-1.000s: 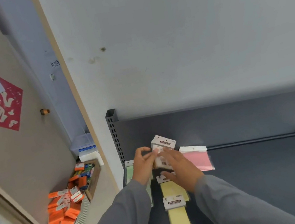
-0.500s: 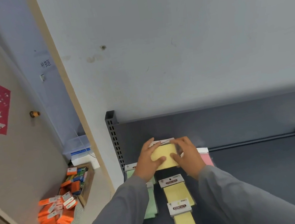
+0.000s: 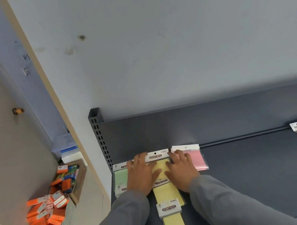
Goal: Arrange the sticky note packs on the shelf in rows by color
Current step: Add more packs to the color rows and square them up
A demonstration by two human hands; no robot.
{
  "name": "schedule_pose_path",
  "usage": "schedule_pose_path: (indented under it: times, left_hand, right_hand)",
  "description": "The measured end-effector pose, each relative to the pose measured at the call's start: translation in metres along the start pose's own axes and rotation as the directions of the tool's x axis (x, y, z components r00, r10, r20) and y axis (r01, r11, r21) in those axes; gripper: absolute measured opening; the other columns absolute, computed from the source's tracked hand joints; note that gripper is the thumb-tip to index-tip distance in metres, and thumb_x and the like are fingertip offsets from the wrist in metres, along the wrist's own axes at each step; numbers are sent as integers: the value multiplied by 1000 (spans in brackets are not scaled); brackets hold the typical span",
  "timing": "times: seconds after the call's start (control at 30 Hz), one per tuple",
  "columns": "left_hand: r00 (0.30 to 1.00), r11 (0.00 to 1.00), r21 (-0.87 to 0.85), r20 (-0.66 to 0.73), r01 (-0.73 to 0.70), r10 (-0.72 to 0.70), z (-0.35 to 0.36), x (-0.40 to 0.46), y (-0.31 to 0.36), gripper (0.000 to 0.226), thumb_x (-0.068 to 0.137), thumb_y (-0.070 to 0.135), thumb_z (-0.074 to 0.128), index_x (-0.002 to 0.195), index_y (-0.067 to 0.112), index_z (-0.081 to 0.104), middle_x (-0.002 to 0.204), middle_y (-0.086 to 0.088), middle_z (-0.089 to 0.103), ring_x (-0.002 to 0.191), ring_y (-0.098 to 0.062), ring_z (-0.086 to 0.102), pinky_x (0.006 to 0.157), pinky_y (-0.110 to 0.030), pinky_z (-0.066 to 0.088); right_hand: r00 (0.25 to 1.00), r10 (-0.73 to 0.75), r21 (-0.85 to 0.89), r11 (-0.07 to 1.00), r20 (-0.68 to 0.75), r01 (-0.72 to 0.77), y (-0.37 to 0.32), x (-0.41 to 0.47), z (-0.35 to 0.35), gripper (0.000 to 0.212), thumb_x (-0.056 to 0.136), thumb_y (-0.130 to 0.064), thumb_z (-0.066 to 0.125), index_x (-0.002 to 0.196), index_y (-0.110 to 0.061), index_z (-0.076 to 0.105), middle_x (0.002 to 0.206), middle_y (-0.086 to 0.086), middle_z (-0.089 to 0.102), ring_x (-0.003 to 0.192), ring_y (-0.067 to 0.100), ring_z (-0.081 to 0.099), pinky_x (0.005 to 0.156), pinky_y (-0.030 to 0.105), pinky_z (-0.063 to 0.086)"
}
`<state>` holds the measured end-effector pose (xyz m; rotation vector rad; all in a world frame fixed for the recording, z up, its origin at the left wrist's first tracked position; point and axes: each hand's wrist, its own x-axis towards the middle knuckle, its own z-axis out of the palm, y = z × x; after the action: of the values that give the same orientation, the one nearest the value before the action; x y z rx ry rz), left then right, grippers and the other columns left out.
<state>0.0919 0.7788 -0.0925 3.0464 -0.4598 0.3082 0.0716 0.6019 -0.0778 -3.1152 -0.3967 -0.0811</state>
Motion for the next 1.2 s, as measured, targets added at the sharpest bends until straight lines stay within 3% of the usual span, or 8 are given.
schedule_pose_path:
  times: [0.1, 0.23, 0.43, 0.57, 0.7, 0.93, 1.1, 1.2]
  left_hand:
    - [997, 999, 15, -60, -51, 52, -10, 11, 3, 50, 96, 61, 32, 123, 36, 66, 143, 2, 48, 133, -22, 41, 108, -49, 29]
    - [946, 981, -64, -283, -182, 157, -32, 43, 46, 39, 95, 48, 38, 112, 32, 69, 118, 8, 61, 112, -16, 56, 96, -38, 36]
    - [855, 890, -148, -381, -432, 351, -48, 100, 226, 27, 93, 42, 46, 103, 30, 68, 105, 9, 61, 98, -18, 58, 85, -38, 41]
    - [839, 845, -179, -337, -503, 428, -38, 124, 369, 33, 93, 45, 43, 108, 29, 68, 107, 8, 60, 100, -17, 57, 89, -37, 40]
    - [857, 833, -215, -215, -510, 469, -23, 136, 507, 34, 95, 45, 44, 115, 28, 66, 114, 6, 59, 105, -18, 56, 92, -38, 39]
    - [921, 880, -298, 9, -369, 389, 2, 156, 656, 35, 99, 39, 41, 125, 22, 57, 115, -4, 64, 108, -25, 57, 84, -38, 45]
    - [979, 950, -300, 154, -85, 136, 18, 205, 684, 55, 95, 56, 43, 136, 19, 48, 134, -10, 56, 125, -33, 47, 99, -48, 41]
    - [967, 956, -294, 248, 13, 63, 24, 223, 692, 66, 89, 62, 53, 138, 19, 41, 140, -12, 46, 129, -36, 41, 95, -48, 44]
  right_hand:
    - [995, 42, 60, 998, -89, -36, 14, -3, -8, 49, 100, -43, 42, 140, -16, 50, 157, 9, 32, 144, 36, 23, 118, 52, 19]
    - [949, 150, 75, 988, -279, -134, 68, -13, -29, 39, 84, -26, 62, 123, -17, 65, 127, 11, 62, 123, 38, 50, 101, 50, 40]
    - [861, 417, 52, 906, -291, -421, 224, -86, -61, 24, 66, -22, 76, 87, -10, 74, 109, 16, 67, 111, 43, 59, 89, 52, 50]
    - [775, 575, 66, 812, -263, -580, 349, -165, -63, 39, 63, -17, 76, 102, -12, 75, 119, 19, 65, 114, 46, 57, 90, 56, 49]
    - [711, 679, 19, 725, -182, -688, 463, -250, -61, 43, 85, -22, 60, 128, -16, 62, 143, 13, 48, 135, 40, 37, 108, 51, 33]
    - [740, 672, 133, 735, -9, -665, 582, -312, -46, 61, 94, -48, 55, 147, -20, 41, 146, 5, 45, 136, 28, 34, 113, 39, 32]
    - [820, 572, 183, 808, -14, -560, 587, -278, -33, 64, 88, -60, 57, 137, -19, 50, 137, 6, 48, 129, 29, 40, 106, 41, 38]
    - [823, 567, 150, 815, -7, -560, 585, -261, -31, 62, 79, -60, 63, 125, -19, 55, 127, 7, 45, 117, 34, 43, 98, 45, 42]
